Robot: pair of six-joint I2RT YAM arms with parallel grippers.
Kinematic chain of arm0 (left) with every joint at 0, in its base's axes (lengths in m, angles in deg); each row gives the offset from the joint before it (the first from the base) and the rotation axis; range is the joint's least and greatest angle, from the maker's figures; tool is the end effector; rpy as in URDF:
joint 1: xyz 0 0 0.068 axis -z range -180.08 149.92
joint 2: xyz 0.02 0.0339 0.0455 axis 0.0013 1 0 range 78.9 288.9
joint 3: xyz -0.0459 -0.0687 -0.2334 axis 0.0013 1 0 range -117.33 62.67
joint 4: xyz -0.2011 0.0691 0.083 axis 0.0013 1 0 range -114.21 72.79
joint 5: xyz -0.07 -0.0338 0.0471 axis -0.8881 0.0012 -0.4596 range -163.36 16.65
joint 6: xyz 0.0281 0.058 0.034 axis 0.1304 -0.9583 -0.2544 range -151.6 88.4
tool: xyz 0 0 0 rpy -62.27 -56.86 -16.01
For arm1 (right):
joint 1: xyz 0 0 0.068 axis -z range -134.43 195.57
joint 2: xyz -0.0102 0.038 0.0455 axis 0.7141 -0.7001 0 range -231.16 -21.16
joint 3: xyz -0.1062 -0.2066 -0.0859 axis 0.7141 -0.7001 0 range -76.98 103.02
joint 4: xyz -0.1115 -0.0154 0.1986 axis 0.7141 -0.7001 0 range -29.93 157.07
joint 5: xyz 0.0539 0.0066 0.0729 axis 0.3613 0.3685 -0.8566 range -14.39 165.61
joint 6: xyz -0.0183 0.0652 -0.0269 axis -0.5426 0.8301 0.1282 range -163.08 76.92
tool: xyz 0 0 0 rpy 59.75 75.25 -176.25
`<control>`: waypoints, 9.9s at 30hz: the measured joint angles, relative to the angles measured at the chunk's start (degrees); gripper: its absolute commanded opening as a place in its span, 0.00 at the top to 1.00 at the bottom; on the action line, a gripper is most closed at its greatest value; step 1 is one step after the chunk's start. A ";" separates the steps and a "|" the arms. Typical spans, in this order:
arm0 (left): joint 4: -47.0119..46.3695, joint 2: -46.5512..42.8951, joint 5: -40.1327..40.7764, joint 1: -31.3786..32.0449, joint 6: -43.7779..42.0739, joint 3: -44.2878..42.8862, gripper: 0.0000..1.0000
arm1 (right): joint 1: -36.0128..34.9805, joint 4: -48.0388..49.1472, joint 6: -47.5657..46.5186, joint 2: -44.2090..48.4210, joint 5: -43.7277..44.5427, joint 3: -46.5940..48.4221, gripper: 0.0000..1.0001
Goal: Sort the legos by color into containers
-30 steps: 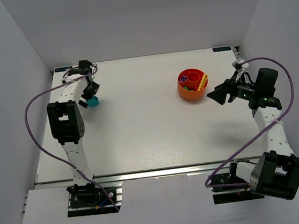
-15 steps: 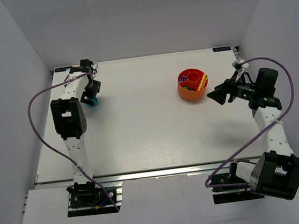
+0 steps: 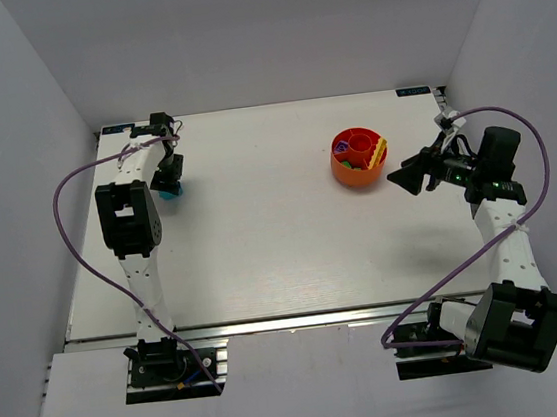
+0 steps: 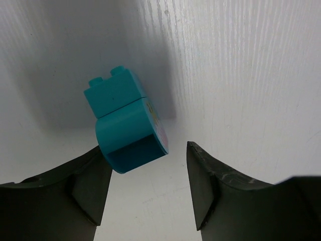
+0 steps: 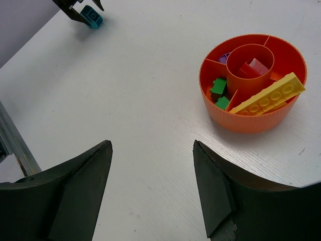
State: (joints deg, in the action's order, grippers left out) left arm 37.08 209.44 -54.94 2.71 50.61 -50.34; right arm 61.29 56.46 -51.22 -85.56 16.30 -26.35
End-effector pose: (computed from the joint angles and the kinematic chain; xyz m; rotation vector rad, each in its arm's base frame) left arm 0.4180 -0.0010 0.1595 -1.8092 2.1091 0.1483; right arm 0.2357 -0.0121 0.2934 -0.5196 1.7695 0.7337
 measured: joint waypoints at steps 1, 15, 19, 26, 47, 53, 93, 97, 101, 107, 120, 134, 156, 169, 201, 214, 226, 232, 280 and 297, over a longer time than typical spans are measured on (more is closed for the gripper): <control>0.07 0.00 0.39 -0.09 0.39 0.00 0.31 | 0.07 0.00 0.00 0.00 -0.09 0.00 0.29; 2.10 0.96 2.80 -2.25 2.99 0.00 0.44 | 1.60 0.00 0.11 0.02 -1.57 0.00 0.29; 1.73 1.31 2.60 -2.40 2.73 0.20 0.53 | 2.03 0.00 0.15 0.07 -1.77 0.00 0.29; -4.85 -0.55 -1.31 -2.38 -2.86 3.56 0.75 | 2.27 0.00 0.17 0.07 -2.05 0.00 0.29; -102.97 -34.25 -72.70 6.60 -29.94 61.42 1.00 | -20.20 -7.37 -6.47 -3.80 -7.56 4.17 0.26; -128.04 -39.52 -81.74 12.13 -28.98 73.29 1.00 | -24.24 -0.11 10.56 -12.76 -12.44 5.66 0.16; -127.80 -36.83 -88.56 23.98 -45.83 70.60 1.00 | -39.56 -6.10 3.52 -22.53 -3.08 17.20 0.20; -130.49 -35.19 -90.09 23.98 -43.28 69.92 1.00 | -39.80 -6.51 1.22 -22.51 -3.87 17.20 0.20; -132.13 -33.94 -89.26 24.15 -41.59 69.53 1.00 | -40.61 -7.45 -0.59 -22.36 -5.31 17.18 0.19; -132.34 -33.20 -86.79 24.46 -40.65 68.17 1.00 | -42.97 -8.28 -2.16 -21.24 -6.86 17.07 0.18; -128.52 -33.24 -85.07 24.92 -42.42 67.10 1.00 | -42.77 -5.88 -0.48 -18.73 -0.68 15.39 0.38; -117.42 -33.99 -85.35 24.96 -49.94 66.38 1.00 | -41.57 -7.37 -2.78 -18.36 -0.85 14.84 0.38; -113.81 -34.45 -87.03 25.16 -51.43 65.68 1.00 | -41.29 -9.49 -5.86 -19.98 -0.46 15.69 0.74; -112.63 -35.06 -86.73 25.16 -51.56 65.68 0.54 | -41.20 -9.40 -5.66 -20.02 -0.81 15.69 0.86; -106.57 -35.89 -85.94 25.16 -54.80 65.13 1.00 | -36.85 -9.88 -4.92 -19.80 -3.56 15.80 1.00; -99.91 -37.16 -81.68 23.56 -60.15 65.26 1.00 | -25.59 -10.71 -4.50 -19.15 6.25 20.87 1.00; -87.12 -46.60 -72.15 23.56 -70.38 65.26 1.00 | -20.48 -10.21 -5.73 -31.17 32.15 37.88 1.00; -83.34 -47.80 -69.90 23.76 -72.98 65.26 1.00 | -18.97 -10.27 -7.32 -36.24 38.97 41.09 1.00; -77.75 -51.23 -66.86 23.96 -77.26 64.19 1.00 | -16.48 -17.57 -8.00 -56.98 34.36 56.39 0.96; -77.75 -51.23 -66.88 23.96 -77.29 64.19 1.00 | -16.48 -23.32 -13.40 -56.98 33.66 56.41 0.70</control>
State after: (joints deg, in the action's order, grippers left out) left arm -40.66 158.21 -121.82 26.67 -26.67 13.85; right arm 44.81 33.14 -64.62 -142.54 49.96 30.06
